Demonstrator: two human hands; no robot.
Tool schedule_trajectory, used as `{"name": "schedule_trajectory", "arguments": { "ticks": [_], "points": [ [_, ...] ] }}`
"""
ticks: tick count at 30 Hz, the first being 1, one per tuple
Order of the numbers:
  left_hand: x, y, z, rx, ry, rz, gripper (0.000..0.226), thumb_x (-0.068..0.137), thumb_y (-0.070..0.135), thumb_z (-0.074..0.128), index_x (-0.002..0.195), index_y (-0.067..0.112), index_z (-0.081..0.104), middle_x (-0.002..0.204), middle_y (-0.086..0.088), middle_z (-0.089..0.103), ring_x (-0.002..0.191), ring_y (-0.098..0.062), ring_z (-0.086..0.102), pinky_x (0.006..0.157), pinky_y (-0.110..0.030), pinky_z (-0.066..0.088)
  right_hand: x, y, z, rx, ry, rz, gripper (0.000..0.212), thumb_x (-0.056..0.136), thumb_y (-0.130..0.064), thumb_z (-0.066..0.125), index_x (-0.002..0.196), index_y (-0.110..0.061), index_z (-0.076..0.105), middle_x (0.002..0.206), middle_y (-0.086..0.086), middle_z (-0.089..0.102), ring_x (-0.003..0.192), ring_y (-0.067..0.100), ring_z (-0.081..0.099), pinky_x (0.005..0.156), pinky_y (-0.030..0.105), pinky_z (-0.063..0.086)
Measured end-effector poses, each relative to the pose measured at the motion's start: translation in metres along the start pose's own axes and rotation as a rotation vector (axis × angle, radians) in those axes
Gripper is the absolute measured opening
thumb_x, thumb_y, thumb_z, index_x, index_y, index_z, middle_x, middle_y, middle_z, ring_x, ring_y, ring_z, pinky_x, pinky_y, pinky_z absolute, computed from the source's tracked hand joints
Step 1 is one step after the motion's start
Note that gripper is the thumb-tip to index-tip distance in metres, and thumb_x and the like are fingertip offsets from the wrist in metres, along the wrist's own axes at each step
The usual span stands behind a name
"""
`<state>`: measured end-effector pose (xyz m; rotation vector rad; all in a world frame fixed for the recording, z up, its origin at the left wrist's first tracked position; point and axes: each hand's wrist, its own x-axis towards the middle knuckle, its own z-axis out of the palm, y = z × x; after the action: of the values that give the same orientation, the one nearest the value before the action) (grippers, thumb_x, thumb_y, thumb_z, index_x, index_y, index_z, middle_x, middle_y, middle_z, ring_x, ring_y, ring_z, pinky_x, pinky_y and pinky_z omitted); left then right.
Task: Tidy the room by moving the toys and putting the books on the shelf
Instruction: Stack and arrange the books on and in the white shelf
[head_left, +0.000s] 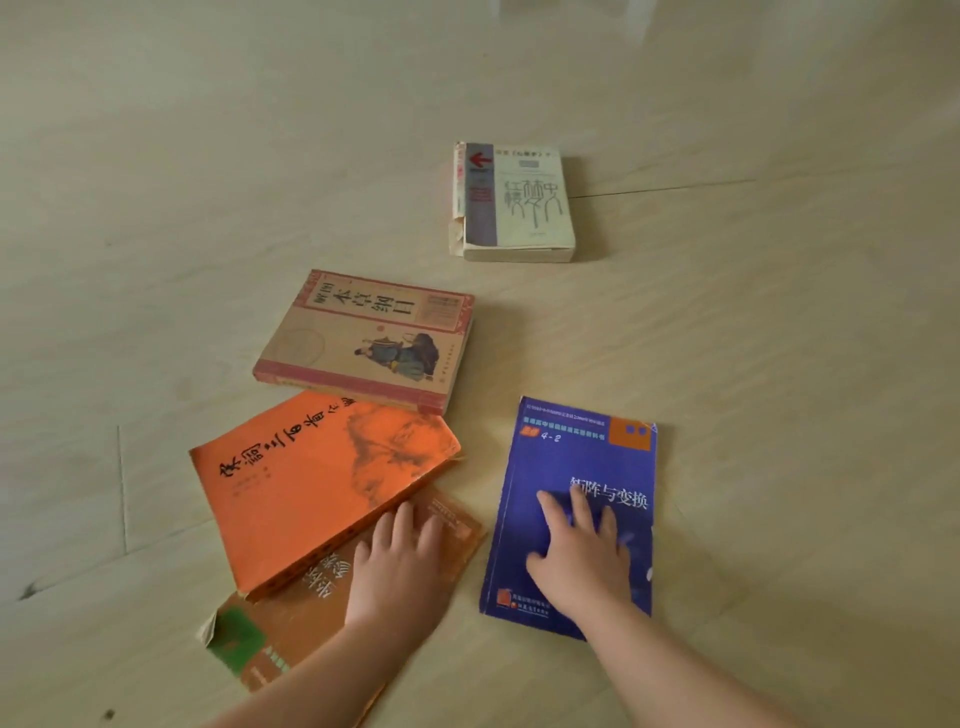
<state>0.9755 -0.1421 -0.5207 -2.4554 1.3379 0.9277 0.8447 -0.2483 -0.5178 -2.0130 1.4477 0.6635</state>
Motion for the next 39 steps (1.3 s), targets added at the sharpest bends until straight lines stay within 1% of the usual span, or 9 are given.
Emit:
{"name": "schedule_trajectory", "arguments": {
  "ticks": [3,5,15,18,21,24,30,34,39],
  "points": [
    [-0.001,0.007,0.013,0.174,-0.111,-0.017,0.097,0.083,0.071,0.037,0.148,0.023,-0.016,0.155,-0.015,-0.017,0.144,-0.036,-0.010,0.112,-0.056,0.013,-0.003,0.005,0.001,0.018,-0.024,0.029,0.065,0.095,-0.030,0.042,0.148,-0.036,0.004,0.158,-0.006,-0.014,0.145,0.031,-0.008,0.114,0.050,0.017],
    [0.002,0.008,0.014,0.208,-0.055,-0.006,0.094,0.084,0.070,0.036,0.148,0.022,-0.013,0.156,-0.017,-0.013,0.143,-0.039,-0.004,0.111,-0.055,0.018,-0.007,0.014,0.005,-0.012,-0.020,0.044,0.067,0.095,-0.030,0.043,0.148,-0.037,0.002,0.158,-0.005,-0.015,0.146,0.030,-0.008,0.114,0.050,0.019],
    [0.002,0.035,0.004,0.247,-0.037,-0.063,0.058,0.096,0.001,0.036,0.147,0.003,0.006,0.150,-0.030,0.018,0.135,-0.050,0.026,0.096,-0.049,0.048,-0.015,0.017,0.005,0.120,0.024,0.036,0.061,0.095,-0.031,0.044,0.147,-0.032,0.013,0.158,-0.006,-0.001,0.146,0.025,0.000,0.113,0.046,0.026],
    [0.007,0.020,-0.022,-0.012,0.068,-0.094,0.034,0.096,0.009,0.038,0.131,0.006,0.040,0.120,-0.013,0.058,0.108,-0.030,0.059,0.084,-0.035,0.053,-0.013,0.027,0.011,0.177,0.049,0.004,0.058,0.092,-0.032,0.050,0.144,-0.028,0.025,0.155,-0.002,0.020,0.143,0.024,0.018,0.109,0.045,0.034],
    [0.004,0.006,-0.068,-0.362,0.133,-0.152,0.023,0.094,0.018,0.045,0.109,0.013,0.061,0.101,-0.005,0.064,0.088,-0.021,0.061,0.077,-0.032,0.053,-0.011,0.034,0.003,0.530,0.168,0.027,0.030,0.091,-0.029,0.052,0.120,-0.021,0.049,0.114,-0.003,0.057,0.101,0.016,0.058,0.080,0.038,0.054],
    [-0.008,0.020,-0.117,-0.634,0.234,-0.078,0.023,0.091,0.006,0.045,0.090,0.020,0.063,0.086,-0.001,0.064,0.072,-0.016,0.061,0.062,-0.029,0.054,-0.013,0.034,-0.012,0.842,0.204,0.116,0.011,0.096,-0.023,0.046,0.098,-0.018,0.055,0.088,-0.003,0.058,0.072,0.008,0.055,0.056,0.022,0.042],
    [-0.035,0.070,-0.157,-0.954,0.620,0.466,0.038,0.075,-0.011,0.045,0.067,0.021,0.065,0.076,0.003,0.068,0.069,0.006,0.059,0.067,-0.016,0.050,-0.010,0.051,-0.035,1.442,0.291,0.291,0.014,0.094,-0.019,0.049,0.083,-0.016,0.057,0.083,0.004,0.063,0.072,0.017,0.059,0.061,0.026,0.046],
    [-0.011,0.075,-0.096,-0.787,0.533,0.765,0.012,0.073,0.017,0.067,0.079,0.028,0.068,0.104,0.020,0.060,0.122,0.004,0.045,0.106,-0.025,0.038,-0.012,0.077,-0.030,1.568,0.434,0.439,0.015,0.094,-0.012,0.046,0.082,-0.012,0.055,0.080,0.009,0.061,0.065,0.021,0.054,0.056,0.027,0.041],
    [0.011,0.054,-0.024,0.035,-0.101,0.433,0.040,0.096,0.022,0.047,0.126,0.049,0.048,0.157,0.014,-0.002,0.144,-0.026,-0.018,0.114,-0.053,-0.007,-0.017,0.090,-0.029,1.214,0.483,0.638,0.039,0.091,0.003,0.034,0.123,-0.007,0.053,0.123,0.019,0.056,0.103,0.034,0.054,0.085,0.036,0.042]
  ]
}}
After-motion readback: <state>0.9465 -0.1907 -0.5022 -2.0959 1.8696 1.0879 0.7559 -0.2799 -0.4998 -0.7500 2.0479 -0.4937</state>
